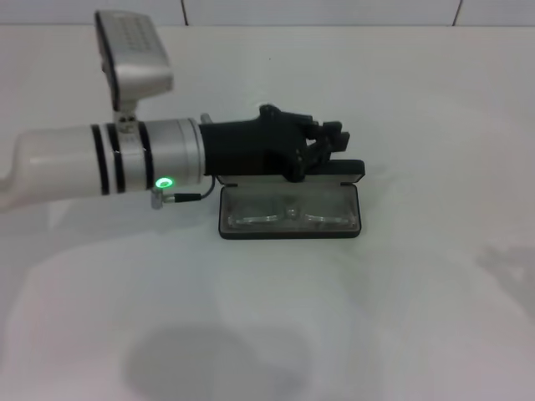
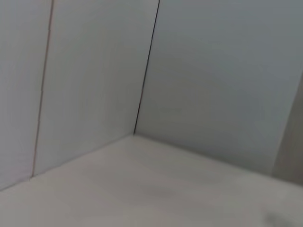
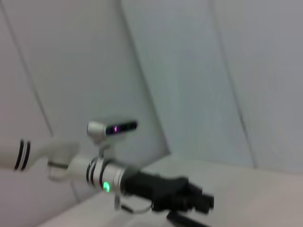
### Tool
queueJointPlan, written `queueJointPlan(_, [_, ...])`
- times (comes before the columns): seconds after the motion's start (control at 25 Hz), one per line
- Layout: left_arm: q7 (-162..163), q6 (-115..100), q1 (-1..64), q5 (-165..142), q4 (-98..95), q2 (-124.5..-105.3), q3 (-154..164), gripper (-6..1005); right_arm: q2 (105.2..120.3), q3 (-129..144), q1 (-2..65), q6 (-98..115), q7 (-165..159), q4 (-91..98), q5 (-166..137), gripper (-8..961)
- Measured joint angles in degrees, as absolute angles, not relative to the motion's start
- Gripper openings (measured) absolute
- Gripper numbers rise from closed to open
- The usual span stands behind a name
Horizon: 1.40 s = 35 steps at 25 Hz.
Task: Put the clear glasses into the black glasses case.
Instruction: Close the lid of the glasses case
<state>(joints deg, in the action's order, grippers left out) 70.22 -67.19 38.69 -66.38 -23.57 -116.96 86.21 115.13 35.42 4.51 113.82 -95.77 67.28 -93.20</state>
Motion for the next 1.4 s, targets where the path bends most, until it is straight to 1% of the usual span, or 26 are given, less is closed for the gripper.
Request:
queueJointPlan(0.12, [70.7,-63.7,38.6,-67.8,-24.0,-117.67,86.2,161,115.11,33.2,4.6,114.8,-94.2,64.5,-93.3,130])
queueJointPlan(0.28, [71.4,-62.6,38.5,-68.3,-24.0,-117.67,86.2,161,114.91,32.9,4.7,114.8,-92.8,61.9,-93.4,130])
queueJointPlan(0.52, [73.5,-62.9,38.0,-68.7,-24.1,-115.89,86.1,162,114.73,32.8,4.9,114.8,-91.2,60.9,-93.6,130])
queueJointPlan(0.68, [74.7,-64.0,36.4,-68.8,-24.2,-114.54,86.1,162,114.76,32.8,6.2,114.2,-91.0,60.4,-95.2,130])
queueJointPlan(0.8, [75.0,-64.3,35.6,-68.9,-24.2,-114.24,86.3,162,114.61,32.8,7.3,113.9,-91.0,59.3,-96.2,130])
queueJointPlan(1.0, [75.0,-64.0,35.4,-71.1,-23.9,-114.66,86.0,163,114.45,32.7,8.8,113.0,-91.2,58.7,-98.0,130])
queueJointPlan(1.4, [75.1,-64.8,35.3,-75.3,-23.8,-115.47,86.5,183,114.38,32.7,9.1,112.1,-91.0,57.9,-98.1,129])
